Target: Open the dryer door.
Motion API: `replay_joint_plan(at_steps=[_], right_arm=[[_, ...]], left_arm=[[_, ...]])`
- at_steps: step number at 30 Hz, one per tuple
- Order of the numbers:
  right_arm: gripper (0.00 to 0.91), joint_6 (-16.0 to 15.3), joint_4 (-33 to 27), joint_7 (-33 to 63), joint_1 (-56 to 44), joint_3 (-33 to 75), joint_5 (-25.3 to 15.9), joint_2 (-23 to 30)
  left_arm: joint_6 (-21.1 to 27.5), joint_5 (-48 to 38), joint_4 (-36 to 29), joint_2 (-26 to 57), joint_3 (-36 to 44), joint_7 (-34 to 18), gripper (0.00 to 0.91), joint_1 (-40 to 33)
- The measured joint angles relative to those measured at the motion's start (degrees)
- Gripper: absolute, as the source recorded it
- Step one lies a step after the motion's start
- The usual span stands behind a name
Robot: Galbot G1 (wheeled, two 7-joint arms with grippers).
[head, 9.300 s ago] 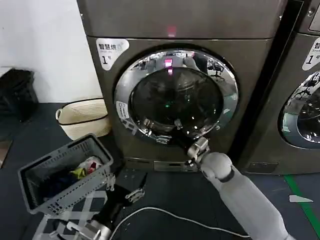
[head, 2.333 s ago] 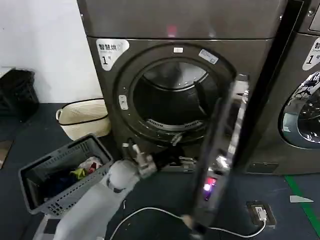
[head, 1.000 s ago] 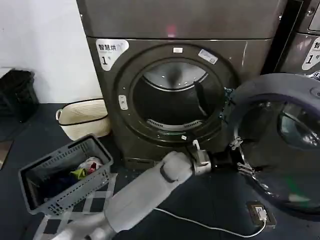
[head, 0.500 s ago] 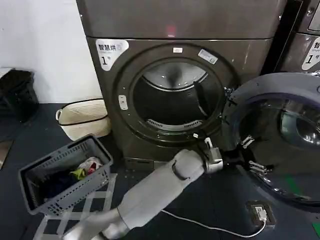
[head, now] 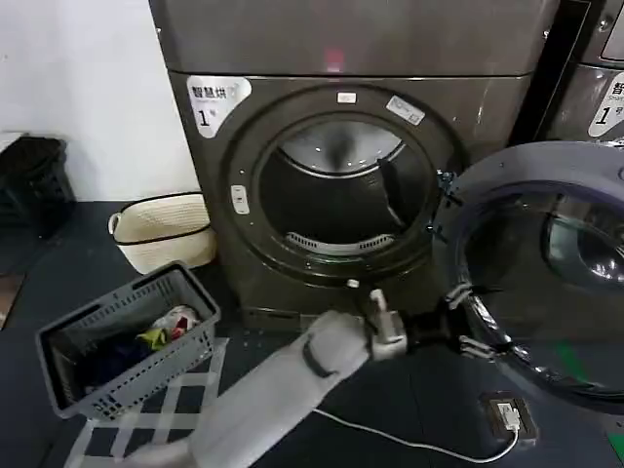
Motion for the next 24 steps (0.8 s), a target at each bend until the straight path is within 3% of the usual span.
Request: replay_joint_plan(at_steps=[10,16,24], right_arm=[[0.907,-0.07,-0.29,-2.05,0.56,-1.83,0.06,-1.2],[0.907,-0.22,-0.61,-2.3,1.77,-3.74,0.06,-1.98],[0.907,-0.48,-2.06,-2.11,1.76,-4.88,-0.18,-3.05]], left_arm=[[-3.19,-0.45,-9.81,14.29,-4.67,-0.31,0.907,3.39],[-8.44,4.02,-14.91,25.82,-9.43,-0.8,0.907,5.76],[-18.11,14.52,-15.08,38.55,-18.68,-0.42,0.907,9.56]])
